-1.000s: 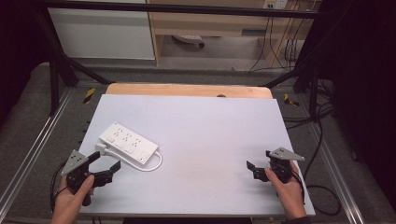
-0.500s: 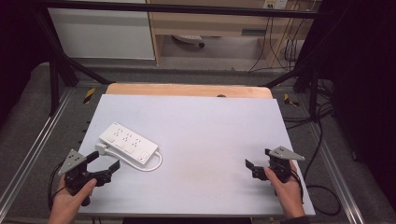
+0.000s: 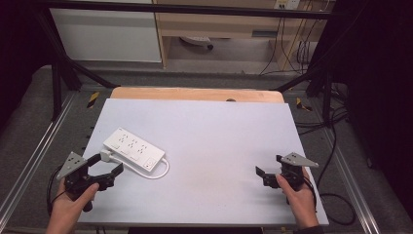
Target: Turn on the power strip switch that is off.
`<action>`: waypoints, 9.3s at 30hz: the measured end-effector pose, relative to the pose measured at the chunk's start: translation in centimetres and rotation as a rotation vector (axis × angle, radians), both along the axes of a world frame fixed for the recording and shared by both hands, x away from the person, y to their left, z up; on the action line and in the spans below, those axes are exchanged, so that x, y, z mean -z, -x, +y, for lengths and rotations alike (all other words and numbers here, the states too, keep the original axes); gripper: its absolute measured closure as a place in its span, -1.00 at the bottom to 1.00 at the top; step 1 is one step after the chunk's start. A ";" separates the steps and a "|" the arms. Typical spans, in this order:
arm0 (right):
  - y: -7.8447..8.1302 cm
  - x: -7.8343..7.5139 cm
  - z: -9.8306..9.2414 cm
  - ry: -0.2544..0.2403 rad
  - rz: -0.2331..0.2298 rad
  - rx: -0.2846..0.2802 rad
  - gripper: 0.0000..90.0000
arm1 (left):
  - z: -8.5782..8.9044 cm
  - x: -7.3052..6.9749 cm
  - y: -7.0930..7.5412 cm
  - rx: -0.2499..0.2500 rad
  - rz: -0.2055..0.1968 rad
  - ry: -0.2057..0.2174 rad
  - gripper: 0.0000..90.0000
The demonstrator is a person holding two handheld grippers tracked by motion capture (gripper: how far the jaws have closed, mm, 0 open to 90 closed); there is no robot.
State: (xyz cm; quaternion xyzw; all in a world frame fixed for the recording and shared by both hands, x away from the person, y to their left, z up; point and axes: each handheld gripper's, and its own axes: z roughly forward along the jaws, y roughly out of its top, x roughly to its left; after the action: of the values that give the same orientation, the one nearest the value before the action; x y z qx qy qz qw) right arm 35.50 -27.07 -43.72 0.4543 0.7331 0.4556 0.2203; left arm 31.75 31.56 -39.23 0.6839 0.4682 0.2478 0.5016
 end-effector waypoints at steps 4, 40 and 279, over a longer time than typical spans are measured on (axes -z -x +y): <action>0.0 -0.1 -0.1 -0.015 0.001 0.007 -0.91 | 0.2 -0.7 -0.2 0.004 -0.006 -0.001 -0.86; 0.3 -0.3 -0.3 -0.015 -0.002 0.020 -0.94 | 0.8 -3.8 -5.9 -0.006 0.010 0.005 -0.87; 0.0 0.0 -0.1 0.009 0.019 -0.007 -0.94 | 2.2 4.5 -10.6 -0.057 0.214 -0.139 1.00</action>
State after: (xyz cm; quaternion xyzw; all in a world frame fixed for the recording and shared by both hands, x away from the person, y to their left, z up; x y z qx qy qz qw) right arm 35.51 -27.17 -43.67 0.4553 0.7388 0.4486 0.2137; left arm 42.35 33.80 -43.72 0.7259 0.5200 0.2197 0.3929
